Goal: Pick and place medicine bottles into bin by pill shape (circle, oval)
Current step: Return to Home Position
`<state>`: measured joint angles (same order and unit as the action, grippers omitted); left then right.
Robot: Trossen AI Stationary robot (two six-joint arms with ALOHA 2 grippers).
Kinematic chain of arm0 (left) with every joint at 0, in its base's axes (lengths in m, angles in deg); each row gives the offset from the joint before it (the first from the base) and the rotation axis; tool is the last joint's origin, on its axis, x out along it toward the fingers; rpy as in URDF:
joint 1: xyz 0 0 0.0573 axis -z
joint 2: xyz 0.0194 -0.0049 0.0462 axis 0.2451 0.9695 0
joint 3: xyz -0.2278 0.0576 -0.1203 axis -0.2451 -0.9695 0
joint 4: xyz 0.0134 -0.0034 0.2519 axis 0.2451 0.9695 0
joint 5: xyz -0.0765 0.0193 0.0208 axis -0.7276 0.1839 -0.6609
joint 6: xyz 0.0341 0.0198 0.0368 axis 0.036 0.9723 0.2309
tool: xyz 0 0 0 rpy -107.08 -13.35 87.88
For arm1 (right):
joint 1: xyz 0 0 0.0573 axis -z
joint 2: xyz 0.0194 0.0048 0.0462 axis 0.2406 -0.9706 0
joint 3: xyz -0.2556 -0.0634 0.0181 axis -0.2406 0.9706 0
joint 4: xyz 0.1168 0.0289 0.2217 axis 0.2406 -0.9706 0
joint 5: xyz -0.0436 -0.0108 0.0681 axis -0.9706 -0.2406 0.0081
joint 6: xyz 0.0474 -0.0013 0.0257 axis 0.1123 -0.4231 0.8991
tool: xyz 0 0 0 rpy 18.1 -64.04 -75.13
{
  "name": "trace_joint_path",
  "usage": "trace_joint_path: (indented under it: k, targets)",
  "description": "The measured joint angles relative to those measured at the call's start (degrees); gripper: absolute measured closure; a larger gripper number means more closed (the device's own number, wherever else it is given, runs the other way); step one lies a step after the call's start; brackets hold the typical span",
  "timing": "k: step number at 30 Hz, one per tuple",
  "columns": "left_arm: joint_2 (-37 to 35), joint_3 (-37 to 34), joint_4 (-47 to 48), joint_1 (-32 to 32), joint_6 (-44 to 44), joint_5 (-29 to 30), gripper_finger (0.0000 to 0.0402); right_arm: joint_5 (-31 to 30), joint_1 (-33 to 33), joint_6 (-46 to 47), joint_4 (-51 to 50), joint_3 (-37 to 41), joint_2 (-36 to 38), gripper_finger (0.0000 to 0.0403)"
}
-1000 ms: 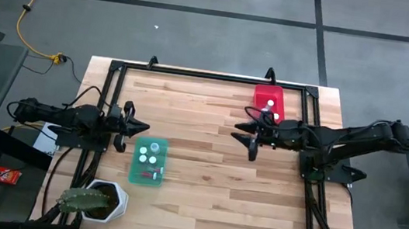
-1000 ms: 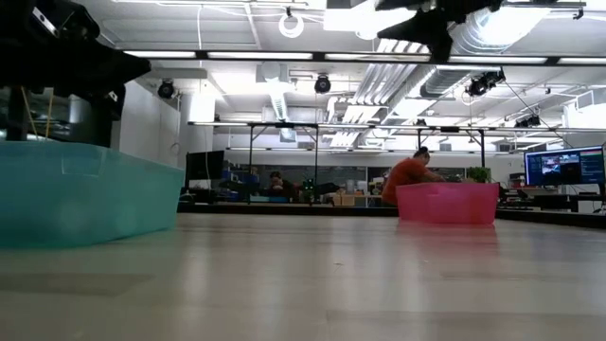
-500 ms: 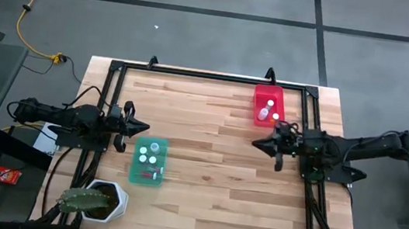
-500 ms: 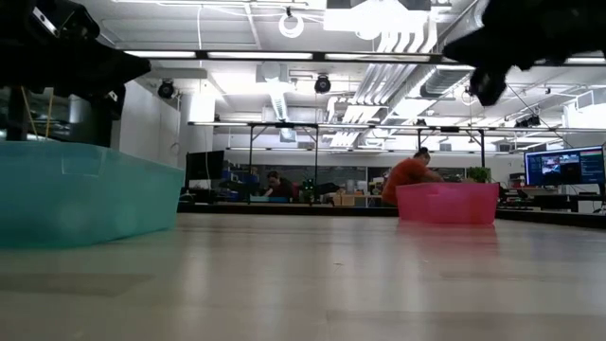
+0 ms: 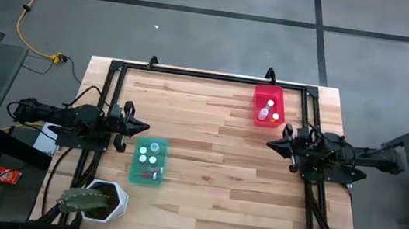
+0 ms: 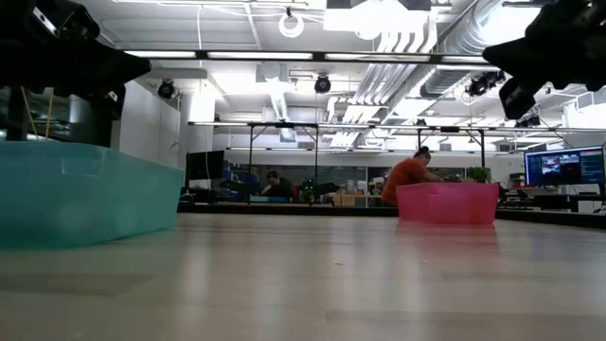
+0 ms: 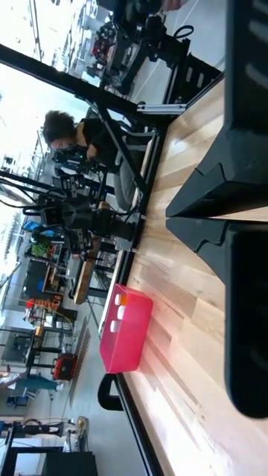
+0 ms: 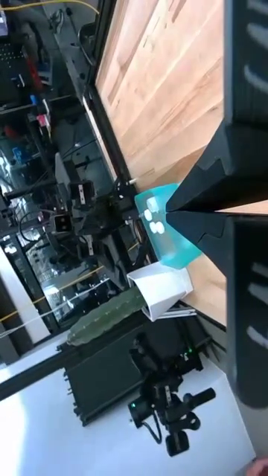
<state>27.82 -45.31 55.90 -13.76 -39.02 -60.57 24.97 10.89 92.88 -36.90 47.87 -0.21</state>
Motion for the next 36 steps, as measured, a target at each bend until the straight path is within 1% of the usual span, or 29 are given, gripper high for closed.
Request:
trace_joint_path:
  k: [2, 3, 11, 15, 16, 22, 36]
  targets:
    - [0.0, 0.0, 0.0, 0.0, 0.0, 0.0, 0.0401, 0.3, 0.0, -0.4, -3.5, 0.0, 3.5, 0.0402]
    - [0.0, 0.0, 0.0, 0.0, 0.0, 0.0, 0.0401, 0.5, 0.0, -0.7, -4.6, 0.0, 4.1, 0.0403]
    - [0.2, 0.0, -0.1, 0.0, 0.0, 0.0, 0.0401, 1.2, 0.0, -6.4, -4.3, 0.0, 4.0, 0.0403]
    - [0.3, 0.0, 0.0, 0.0, 0.0, 0.0, 0.0401, 1.2, 0.0, -7.1, -3.0, 3.1, 4.1, 0.0403]
    - [0.3, 0.0, 0.0, 0.0, 0.0, 0.0, 0.0401, 1.2, 0.0, -7.3, -4.0, 3.2, 4.0, 0.0403]
    - [0.3, 0.0, 0.0, 0.0, 0.0, 0.0, 0.0401, 1.4, 0.0, -14.3, -3.8, 3.2, 3.5, 0.0403]
    - [0.3, 0.0, 0.0, 0.0, 0.0, 0.0, 0.0401, 1.4, 0.0, -14.6, -4.4, 3.2, 3.4, 0.0403]
